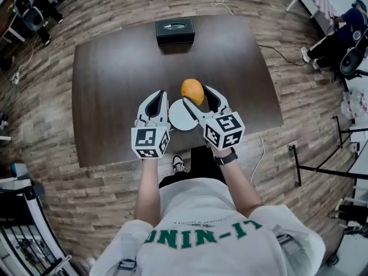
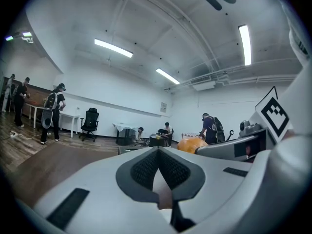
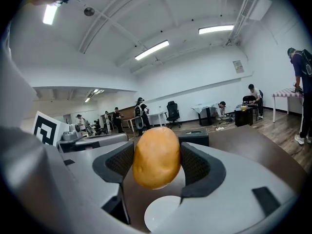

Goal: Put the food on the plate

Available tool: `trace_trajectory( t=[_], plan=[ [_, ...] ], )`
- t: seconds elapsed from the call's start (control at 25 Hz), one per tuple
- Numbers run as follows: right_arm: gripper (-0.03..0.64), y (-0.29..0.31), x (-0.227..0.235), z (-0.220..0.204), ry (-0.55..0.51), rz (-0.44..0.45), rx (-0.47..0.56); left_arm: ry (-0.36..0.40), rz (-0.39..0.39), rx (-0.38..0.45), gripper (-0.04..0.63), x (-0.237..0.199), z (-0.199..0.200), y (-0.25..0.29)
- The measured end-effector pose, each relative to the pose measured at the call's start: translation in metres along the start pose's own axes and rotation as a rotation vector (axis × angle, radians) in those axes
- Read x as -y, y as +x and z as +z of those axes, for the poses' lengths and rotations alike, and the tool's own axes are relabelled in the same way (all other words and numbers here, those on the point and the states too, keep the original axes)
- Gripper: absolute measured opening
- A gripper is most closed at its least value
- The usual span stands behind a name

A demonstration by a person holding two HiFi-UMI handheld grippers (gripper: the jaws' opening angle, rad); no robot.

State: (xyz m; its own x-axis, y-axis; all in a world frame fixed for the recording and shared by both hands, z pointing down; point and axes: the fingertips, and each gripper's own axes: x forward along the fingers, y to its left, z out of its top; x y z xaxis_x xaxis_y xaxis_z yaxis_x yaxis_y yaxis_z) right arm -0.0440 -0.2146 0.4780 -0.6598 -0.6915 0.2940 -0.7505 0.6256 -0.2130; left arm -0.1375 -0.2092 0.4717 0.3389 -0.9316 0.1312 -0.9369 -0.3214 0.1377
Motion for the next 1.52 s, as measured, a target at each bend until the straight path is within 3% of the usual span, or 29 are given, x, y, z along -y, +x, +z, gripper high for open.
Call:
trace_trajectory(
  t=[0.48,1.2,1.52],
  plan=[
    [0.313,0.040,0.022,-0.067,0.032,0.016,-0.104,0.002,0.021,-0.023,0.011,-0.020,-0.055,0.027],
    [0.313,0.084,0.041,-0.204,0.095,0.031,-0.329,-0.013,0.012,-0.092,0.011,-0.044,-0.140,0.054],
    [0.313,0.093,0.047,-0.234,0.090,0.030,-0.387,-0.032,0.013,-0.118,0.011,-0.047,-0.162,0.060]
  ],
)
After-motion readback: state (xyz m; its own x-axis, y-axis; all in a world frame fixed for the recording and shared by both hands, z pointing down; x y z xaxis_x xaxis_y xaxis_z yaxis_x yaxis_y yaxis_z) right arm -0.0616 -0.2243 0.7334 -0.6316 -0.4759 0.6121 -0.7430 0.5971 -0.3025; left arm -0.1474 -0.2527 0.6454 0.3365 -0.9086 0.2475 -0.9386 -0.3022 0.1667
